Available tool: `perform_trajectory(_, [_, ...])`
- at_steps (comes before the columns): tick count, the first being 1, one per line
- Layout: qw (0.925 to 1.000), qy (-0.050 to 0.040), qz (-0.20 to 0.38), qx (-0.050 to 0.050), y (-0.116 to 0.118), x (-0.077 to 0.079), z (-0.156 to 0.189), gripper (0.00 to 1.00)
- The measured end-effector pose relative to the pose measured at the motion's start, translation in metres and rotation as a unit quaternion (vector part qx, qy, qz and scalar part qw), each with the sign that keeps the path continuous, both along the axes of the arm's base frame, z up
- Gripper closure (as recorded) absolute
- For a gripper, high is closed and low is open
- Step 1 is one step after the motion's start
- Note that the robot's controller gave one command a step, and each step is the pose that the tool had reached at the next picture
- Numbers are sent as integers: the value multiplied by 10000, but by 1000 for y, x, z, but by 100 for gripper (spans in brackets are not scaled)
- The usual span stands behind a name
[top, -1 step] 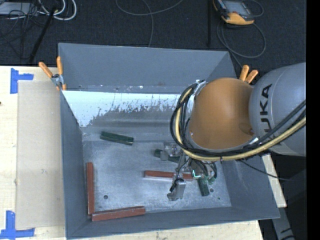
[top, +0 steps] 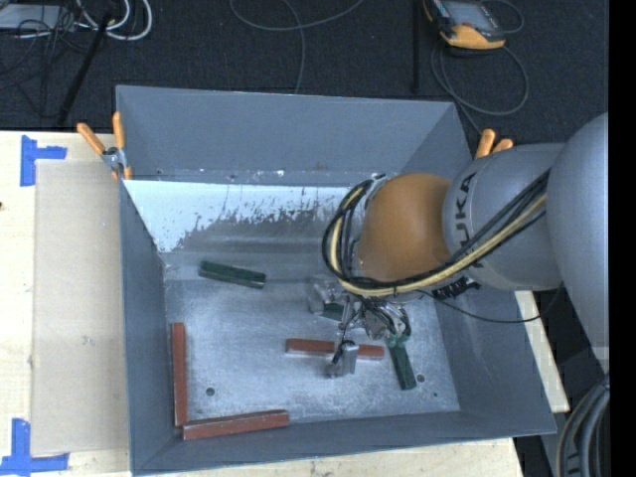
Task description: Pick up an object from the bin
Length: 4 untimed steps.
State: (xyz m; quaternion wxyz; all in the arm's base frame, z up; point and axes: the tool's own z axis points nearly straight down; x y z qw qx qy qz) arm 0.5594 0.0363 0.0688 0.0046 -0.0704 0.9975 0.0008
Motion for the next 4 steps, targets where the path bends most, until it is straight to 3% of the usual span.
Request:
perform_trajectory(1, [9985,61,-536,-6,6,-37,31,0])
perform_trajectory(2, [9914,67,-1306,-5,14,-60,30,0])
perform_trajectory(3, [9915,17,-1302,1,-4,-26,1,0])
perform_trajectory(4, [9903,74,-1387,-5,7,-60,0,0])
